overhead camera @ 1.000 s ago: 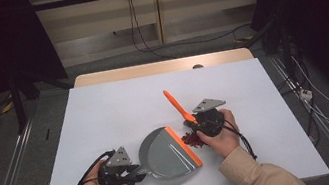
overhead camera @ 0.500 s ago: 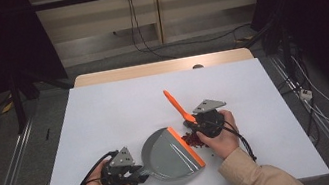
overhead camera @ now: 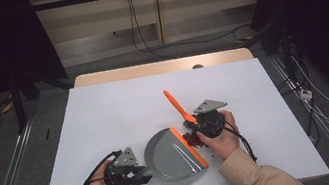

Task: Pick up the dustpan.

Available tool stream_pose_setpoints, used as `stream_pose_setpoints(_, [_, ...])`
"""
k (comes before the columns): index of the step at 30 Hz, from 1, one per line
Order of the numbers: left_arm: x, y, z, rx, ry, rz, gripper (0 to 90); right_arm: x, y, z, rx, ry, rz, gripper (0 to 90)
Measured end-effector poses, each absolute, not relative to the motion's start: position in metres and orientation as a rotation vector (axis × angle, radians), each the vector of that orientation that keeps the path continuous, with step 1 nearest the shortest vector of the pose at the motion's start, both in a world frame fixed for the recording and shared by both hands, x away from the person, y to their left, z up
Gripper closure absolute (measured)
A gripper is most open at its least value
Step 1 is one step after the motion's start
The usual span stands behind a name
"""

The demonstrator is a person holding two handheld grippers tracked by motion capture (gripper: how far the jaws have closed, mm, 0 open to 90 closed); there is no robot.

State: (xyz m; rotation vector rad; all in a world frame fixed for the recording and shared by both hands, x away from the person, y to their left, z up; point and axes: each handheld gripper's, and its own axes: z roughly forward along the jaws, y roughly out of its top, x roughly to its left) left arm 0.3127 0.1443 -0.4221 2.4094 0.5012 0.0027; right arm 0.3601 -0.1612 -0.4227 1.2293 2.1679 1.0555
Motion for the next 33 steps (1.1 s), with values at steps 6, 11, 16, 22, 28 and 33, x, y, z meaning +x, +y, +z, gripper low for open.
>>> stream_pose_setpoints(6, [0.3128,0.1435,-0.4221,2.415,0.506,0.0,62.8,0.358,-0.1589,-0.4232,1.22,2.17,1.058,70.7])
stream_pose_setpoints(11, [0.3131,0.1432,-0.422,2.419,0.502,-0.006,62.8,0.3569,-0.1571,-0.4235,1.216,2.17,1.059,70.6])
stream_pose_setpoints(16, [0.3129,0.1415,-0.4217,2.42,0.491,-0.006,62.8,0.3567,-0.1565,-0.4237,1.218,2.17,1.063,70.5])
stream_pose_setpoints(22, [0.3131,0.1409,-0.4225,2.405,0.517,-0.026,62.8,0.3562,-0.1553,-0.4238,1.219,2.169,1.061,70.5])
stream_pose_setpoints(28, [0.3152,0.1404,-0.4218,2.418,0.506,-0.036,62.7,0.3557,-0.1543,-0.424,1.224,2.169,1.068,70.5])
stream_pose_setpoints(33, [0.3153,0.1402,-0.4231,2.386,0.526,-0.037,62.7,0.3562,-0.1544,-0.4236,1.226,2.173,1.068,70.5])
